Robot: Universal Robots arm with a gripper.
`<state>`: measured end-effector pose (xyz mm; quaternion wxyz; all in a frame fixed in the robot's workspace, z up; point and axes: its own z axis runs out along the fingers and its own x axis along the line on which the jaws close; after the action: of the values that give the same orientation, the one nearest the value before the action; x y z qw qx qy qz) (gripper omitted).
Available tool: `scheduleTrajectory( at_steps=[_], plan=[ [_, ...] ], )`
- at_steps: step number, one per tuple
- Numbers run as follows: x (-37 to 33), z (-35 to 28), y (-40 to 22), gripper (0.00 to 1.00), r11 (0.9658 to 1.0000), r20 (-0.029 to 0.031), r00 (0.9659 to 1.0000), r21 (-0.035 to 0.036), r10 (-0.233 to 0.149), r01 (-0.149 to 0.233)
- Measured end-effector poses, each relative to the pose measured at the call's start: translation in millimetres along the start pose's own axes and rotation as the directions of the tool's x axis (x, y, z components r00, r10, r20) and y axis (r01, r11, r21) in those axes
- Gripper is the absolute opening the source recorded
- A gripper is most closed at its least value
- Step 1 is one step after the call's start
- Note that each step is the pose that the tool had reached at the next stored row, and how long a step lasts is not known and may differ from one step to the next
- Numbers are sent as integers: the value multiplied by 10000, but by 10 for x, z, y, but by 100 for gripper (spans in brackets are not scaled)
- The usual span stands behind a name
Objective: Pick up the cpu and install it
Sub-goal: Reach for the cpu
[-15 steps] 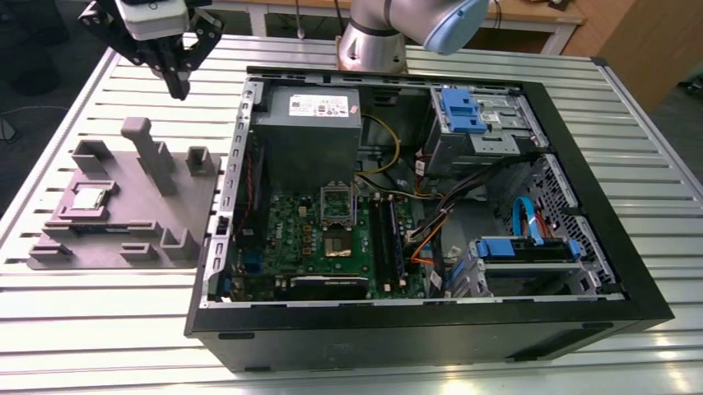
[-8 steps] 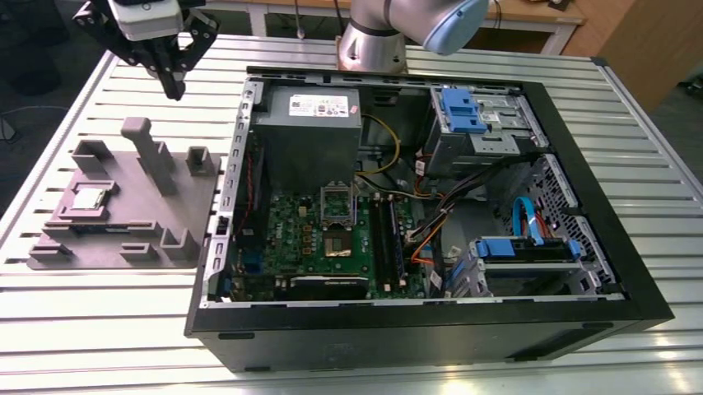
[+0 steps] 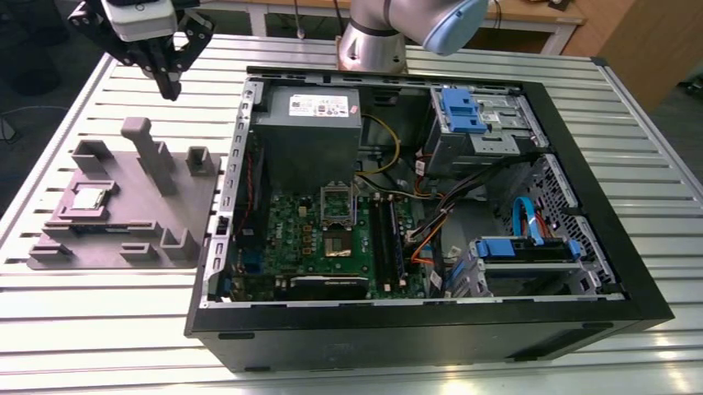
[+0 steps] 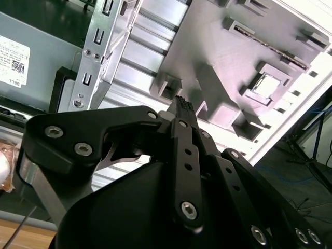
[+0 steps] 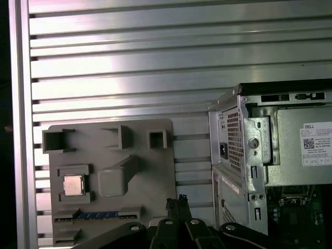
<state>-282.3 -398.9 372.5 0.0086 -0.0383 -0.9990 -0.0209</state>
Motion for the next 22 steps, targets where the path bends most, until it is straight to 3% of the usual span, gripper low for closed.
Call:
scheduleTrajectory(
  at_steps=[22],
  plan=[
    [105, 10, -8, 11, 10000, -33, 10000, 4, 2, -2]
  ],
)
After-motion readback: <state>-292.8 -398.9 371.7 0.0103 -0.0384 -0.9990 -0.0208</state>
